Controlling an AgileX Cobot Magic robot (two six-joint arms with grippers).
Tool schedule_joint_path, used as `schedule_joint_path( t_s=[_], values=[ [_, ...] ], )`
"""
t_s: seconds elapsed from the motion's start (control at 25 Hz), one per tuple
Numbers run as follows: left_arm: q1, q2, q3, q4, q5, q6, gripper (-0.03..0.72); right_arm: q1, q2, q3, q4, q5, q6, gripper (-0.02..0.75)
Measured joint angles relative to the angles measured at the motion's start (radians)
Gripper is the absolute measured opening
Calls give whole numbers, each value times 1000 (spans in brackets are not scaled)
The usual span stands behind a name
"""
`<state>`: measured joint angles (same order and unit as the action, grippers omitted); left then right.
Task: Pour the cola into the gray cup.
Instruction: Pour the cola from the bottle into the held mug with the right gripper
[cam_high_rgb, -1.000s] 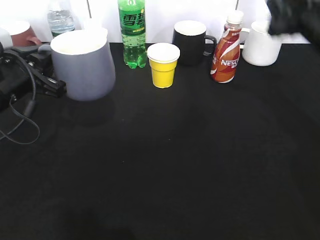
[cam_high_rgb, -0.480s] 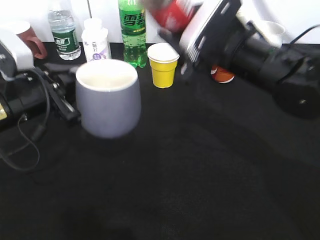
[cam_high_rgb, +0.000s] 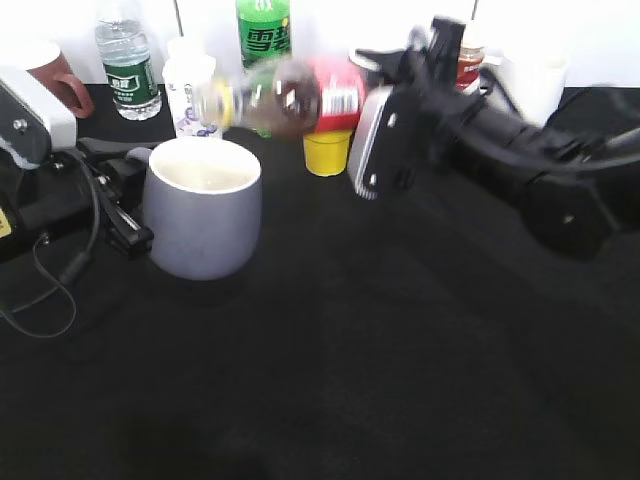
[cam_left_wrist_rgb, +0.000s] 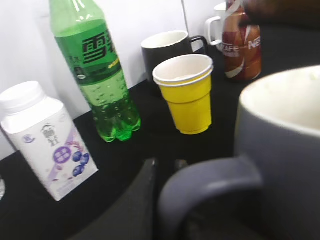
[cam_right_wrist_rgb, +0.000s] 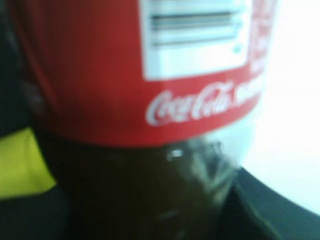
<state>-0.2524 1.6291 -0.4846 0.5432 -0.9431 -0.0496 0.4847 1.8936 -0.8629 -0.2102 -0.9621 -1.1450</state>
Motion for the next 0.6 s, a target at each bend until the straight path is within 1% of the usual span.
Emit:
schedule_joint_path(
  t_s=[0.12, 0.2, 0.4, 0.6],
  values=[
    [0, 0, 0, -22, 8, 11, 55, 0, 14, 0, 15, -64, -77, 416],
    [0, 0, 0, -29, 40, 50, 55, 0, 14, 0, 17, -103, -129, 416],
    [0, 0, 0, -29, 44, 63, 55, 0, 14, 0, 54, -141, -228, 416],
    [0, 0, 0, -29, 28, 68, 55, 0, 14, 0, 61, -156, -266, 416]
  ],
)
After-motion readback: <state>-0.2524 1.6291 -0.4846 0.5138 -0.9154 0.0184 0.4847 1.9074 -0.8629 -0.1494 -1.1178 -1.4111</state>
